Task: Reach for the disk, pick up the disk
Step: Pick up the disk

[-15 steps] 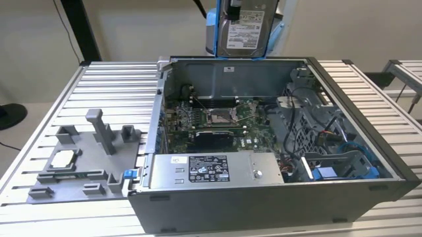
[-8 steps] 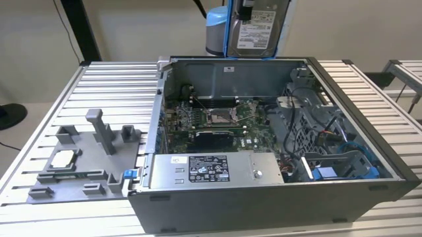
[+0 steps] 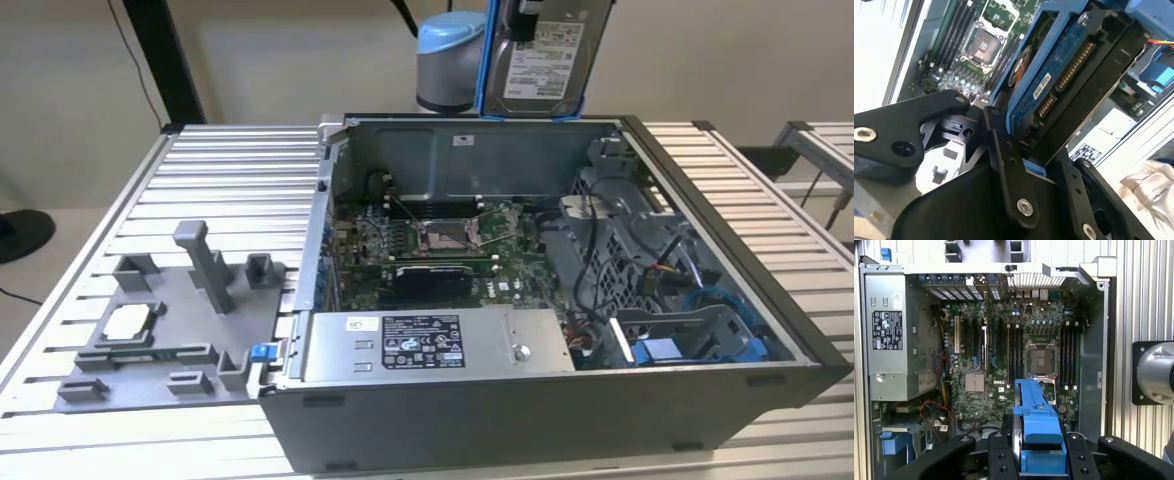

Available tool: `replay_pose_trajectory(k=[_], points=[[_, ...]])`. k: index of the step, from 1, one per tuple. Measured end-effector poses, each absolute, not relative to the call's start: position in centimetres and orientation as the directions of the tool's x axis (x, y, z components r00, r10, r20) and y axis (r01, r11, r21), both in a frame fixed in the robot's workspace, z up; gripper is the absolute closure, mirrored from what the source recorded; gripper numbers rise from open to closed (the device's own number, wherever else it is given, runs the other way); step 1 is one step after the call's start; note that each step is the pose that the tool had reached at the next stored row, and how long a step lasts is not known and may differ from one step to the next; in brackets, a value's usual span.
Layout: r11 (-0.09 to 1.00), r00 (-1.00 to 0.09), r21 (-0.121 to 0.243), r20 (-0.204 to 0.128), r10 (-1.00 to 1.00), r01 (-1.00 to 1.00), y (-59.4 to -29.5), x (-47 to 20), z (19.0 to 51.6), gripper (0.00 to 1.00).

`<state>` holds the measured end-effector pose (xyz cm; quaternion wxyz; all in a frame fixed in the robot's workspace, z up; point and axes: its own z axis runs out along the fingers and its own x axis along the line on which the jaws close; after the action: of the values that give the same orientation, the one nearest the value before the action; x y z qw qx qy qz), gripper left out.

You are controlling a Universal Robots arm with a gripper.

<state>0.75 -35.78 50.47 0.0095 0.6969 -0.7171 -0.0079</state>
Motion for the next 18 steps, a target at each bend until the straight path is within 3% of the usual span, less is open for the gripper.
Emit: replay_pose_trajectory(k=[18], points=[[0.029, -0.029, 0.026, 0.003, -1.000, -0.999, -35.8, 6.1, 50.5, 1.00]])
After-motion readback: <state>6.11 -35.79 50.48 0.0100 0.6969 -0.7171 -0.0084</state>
